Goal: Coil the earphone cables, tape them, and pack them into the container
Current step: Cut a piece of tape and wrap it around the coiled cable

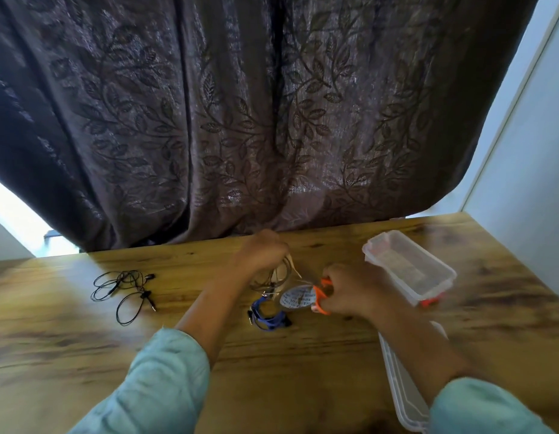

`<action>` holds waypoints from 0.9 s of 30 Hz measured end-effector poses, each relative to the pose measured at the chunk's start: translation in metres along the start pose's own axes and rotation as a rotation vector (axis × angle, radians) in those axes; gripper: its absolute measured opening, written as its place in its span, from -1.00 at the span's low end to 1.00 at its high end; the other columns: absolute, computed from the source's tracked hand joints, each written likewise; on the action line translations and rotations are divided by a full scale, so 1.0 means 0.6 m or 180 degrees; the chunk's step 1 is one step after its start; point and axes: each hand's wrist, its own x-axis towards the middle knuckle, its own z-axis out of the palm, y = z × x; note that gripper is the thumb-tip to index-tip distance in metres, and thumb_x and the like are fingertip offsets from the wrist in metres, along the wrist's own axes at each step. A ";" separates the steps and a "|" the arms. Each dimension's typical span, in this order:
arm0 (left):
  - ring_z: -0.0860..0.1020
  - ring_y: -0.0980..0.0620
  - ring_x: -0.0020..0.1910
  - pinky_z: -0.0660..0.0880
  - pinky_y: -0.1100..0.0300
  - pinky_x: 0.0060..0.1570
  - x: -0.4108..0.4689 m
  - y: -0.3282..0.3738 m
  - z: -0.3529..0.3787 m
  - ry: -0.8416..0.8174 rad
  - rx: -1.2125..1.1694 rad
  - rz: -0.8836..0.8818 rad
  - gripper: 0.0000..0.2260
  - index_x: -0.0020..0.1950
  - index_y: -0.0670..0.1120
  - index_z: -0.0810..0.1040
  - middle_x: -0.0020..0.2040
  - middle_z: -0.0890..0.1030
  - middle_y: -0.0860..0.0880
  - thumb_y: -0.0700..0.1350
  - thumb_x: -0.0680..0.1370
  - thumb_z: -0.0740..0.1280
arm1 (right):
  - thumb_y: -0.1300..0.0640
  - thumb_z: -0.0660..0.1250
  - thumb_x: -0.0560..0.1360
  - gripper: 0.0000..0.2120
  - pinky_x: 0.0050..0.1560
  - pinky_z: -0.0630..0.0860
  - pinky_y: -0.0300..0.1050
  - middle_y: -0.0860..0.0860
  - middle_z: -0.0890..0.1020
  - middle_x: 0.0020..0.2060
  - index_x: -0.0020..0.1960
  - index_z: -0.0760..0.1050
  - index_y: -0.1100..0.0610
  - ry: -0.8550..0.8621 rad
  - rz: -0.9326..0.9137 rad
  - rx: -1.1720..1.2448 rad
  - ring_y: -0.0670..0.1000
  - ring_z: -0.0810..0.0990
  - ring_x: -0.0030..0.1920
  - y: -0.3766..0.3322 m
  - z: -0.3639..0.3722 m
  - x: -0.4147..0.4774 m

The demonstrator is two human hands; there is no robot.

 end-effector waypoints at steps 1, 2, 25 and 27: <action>0.44 -0.03 -0.31 0.28 0.17 -0.41 0.000 0.003 0.000 0.0011 -0.0017 -0.0100 -0.88 -0.23 -0.21 0.49 -0.35 0.44 -0.07 -0.20 0.48 0.25 | -0.21 0.36 0.42 -0.55 -0.03 0.47 -0.11 0.00 0.59 0.06 0.17 0.47 0.04 0.0056 0.0034 -0.0048 0.05 0.55 0.06 -0.010 0.002 0.000; 0.43 -0.02 -0.34 0.29 0.18 -0.41 0.001 0.006 -0.002 0.0036 -0.0042 -0.0172 -0.89 -0.23 -0.22 0.50 -0.35 0.44 -0.08 -0.20 0.47 0.26 | -0.21 0.35 0.42 -0.56 -0.05 0.45 -0.11 0.00 0.58 0.04 0.15 0.47 0.05 0.0130 0.0090 -0.0068 0.07 0.55 0.07 -0.018 0.003 0.001; 0.30 0.05 -0.55 0.20 0.26 -0.48 -0.012 0.001 -0.003 0.0051 -0.0861 -0.0360 -0.72 -0.45 -0.13 0.38 -0.54 0.34 -0.02 -0.22 0.42 0.37 | -0.07 0.33 0.48 -0.73 -0.14 0.38 -0.11 0.02 0.58 0.03 0.08 0.52 0.08 0.0539 0.0175 -0.0325 0.06 0.55 0.05 -0.060 0.008 0.007; 0.29 0.06 -0.55 0.18 0.27 -0.49 -0.011 -0.001 -0.001 0.0084 -0.0901 -0.0349 -0.71 -0.45 -0.12 0.35 -0.53 0.32 -0.01 -0.22 0.43 0.36 | -0.02 0.33 0.50 -0.74 -0.14 0.39 -0.10 0.03 0.58 0.06 0.11 0.51 0.08 0.0573 0.0167 -0.0351 0.06 0.56 0.07 -0.060 0.009 0.010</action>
